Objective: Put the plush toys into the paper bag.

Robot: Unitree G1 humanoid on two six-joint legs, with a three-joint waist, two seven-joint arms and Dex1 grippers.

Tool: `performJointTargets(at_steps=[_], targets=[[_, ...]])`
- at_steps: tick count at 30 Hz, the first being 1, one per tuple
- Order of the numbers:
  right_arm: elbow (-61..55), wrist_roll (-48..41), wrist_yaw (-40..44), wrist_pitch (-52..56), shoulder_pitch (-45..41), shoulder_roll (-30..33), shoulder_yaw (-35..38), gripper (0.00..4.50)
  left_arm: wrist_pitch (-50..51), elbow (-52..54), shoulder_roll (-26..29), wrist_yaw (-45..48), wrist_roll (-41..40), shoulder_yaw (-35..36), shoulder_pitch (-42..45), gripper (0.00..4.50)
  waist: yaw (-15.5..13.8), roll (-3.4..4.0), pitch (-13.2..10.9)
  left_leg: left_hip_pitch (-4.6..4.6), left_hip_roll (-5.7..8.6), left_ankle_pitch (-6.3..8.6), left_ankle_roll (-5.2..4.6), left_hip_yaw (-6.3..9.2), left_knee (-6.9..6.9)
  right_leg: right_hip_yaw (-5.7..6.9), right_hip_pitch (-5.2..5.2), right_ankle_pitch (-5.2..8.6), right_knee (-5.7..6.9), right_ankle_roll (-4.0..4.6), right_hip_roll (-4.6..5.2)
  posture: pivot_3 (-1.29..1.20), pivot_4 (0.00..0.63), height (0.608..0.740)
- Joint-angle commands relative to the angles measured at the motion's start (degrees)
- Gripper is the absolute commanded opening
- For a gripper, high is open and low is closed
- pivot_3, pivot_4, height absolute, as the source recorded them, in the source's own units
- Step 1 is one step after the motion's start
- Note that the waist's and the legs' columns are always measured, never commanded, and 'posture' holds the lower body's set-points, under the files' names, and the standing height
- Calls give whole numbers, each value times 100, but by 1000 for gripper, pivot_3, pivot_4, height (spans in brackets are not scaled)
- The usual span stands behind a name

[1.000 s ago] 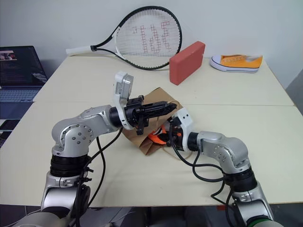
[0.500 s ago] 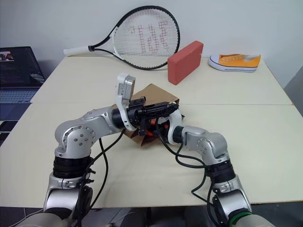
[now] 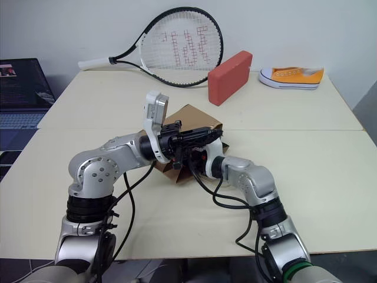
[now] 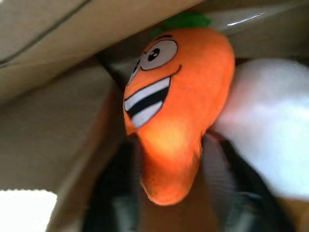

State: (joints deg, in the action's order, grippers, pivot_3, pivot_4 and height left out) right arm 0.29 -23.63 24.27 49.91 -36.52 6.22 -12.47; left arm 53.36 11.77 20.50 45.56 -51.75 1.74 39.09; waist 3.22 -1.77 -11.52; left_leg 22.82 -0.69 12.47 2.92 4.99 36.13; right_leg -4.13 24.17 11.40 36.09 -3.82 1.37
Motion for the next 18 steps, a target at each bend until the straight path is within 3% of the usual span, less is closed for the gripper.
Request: performJointTargets(at_steps=[1, 4, 5, 18], targets=[[-505, 6, 155, -14, 58, 158, 15, 3265, -89, 84, 43, -20, -60, 124, 99, 0, 1, 0, 0, 0, 0, 0, 0, 0, 0, 0, 0, 0, 0, 0, 0, 0, 150, 740], [-894, -11, 210, 176, 158, 410, 9, 4315, -136, 23, 61, -14, -21, 150, 128, 0, 0, 0, 0, 1, 0, 0, 0, 1, -1, 1, 0, 0, 0, 1, 0, 0, 150, 740], [-1025, -37, 236, 263, 195, 499, 12, 4472, -149, 11, 58, -17, -15, 149, 129, 0, 2, 0, 0, 0, 0, 0, 0, 1, -1, 1, 0, 1, 0, 1, 0, 0, 150, 740], [-2729, -1021, 891, 1517, 717, 2025, 826, 4472, -287, -45, -32, -4, 101, 71, 95, 0, -8, 0, 0, 1, 0, 0, 0, 1, -1, 1, 0, 5, -2, 8, 0, 0, 150, 740]])
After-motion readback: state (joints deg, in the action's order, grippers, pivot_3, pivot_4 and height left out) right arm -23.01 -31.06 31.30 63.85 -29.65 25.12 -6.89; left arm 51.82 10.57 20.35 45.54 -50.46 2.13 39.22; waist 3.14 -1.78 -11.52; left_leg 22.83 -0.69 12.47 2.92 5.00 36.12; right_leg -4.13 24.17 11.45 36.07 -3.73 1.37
